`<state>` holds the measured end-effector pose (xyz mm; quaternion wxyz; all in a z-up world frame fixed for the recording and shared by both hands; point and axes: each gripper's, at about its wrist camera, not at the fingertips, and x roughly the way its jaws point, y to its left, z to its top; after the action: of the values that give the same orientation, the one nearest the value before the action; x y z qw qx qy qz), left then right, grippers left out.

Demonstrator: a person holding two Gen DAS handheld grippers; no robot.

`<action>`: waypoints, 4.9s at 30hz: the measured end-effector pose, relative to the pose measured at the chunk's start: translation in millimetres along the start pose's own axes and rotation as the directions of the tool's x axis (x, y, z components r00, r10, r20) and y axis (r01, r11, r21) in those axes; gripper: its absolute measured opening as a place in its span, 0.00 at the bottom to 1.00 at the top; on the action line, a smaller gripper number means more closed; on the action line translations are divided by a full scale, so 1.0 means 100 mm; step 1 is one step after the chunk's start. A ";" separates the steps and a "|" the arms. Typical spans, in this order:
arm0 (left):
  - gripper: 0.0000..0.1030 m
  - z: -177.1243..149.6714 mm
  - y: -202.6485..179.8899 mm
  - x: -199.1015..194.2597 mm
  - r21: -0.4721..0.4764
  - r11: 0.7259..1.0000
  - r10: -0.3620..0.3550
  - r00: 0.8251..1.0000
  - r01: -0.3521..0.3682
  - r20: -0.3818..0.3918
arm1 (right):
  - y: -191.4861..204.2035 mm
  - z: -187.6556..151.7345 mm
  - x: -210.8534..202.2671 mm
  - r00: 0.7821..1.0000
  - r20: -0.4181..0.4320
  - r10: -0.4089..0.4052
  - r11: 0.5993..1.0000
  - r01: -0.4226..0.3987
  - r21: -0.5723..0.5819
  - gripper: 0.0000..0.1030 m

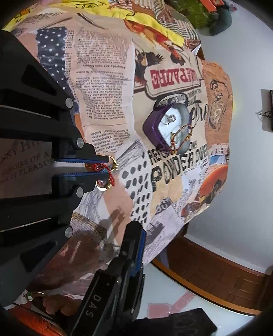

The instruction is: Organize jewelry

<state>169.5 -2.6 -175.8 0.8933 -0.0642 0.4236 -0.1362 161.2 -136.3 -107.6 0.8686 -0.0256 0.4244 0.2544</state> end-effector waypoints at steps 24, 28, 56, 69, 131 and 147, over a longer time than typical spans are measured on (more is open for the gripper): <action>0.06 0.50 0.08 -0.54 0.002 0.998 0.058 0.983 -0.059 0.176 | 0.10 0.31 -0.23 0.994 0.107 0.017 1.000 -0.018 0.006 0.12; 0.06 0.58 0.14 -0.54 -0.003 0.998 0.063 0.980 -0.063 0.191 | 0.13 0.41 -0.23 0.992 0.124 0.024 1.000 -0.024 0.004 0.12; 0.06 0.95 0.64 0.10 -0.035 0.994 0.105 0.981 -0.101 0.163 | 0.12 0.90 0.61 0.996 0.041 0.075 0.997 -0.074 -0.026 0.12; 0.06 1.01 0.72 0.50 -0.041 0.998 0.055 0.994 -0.051 0.092 | 0.01 1.09 0.97 0.993 -0.039 0.116 0.993 -0.117 -0.018 0.12; 0.23 0.23 0.29 -0.58 -0.007 0.993 0.117 0.990 -0.117 0.084 | 0.32 0.16 0.08 0.998 -0.055 0.003 1.000 -0.004 -0.030 0.32; 0.23 0.01 0.43 -0.44 -0.041 0.990 0.135 0.991 -0.134 0.022 | 0.45 -0.14 0.39 0.992 -0.123 -0.015 0.996 0.004 -0.087 0.32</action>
<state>152.2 51.6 -152.8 0.9041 -0.0548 0.4185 -0.0665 150.2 -84.2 -138.2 0.8399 -0.0809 0.4660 0.2662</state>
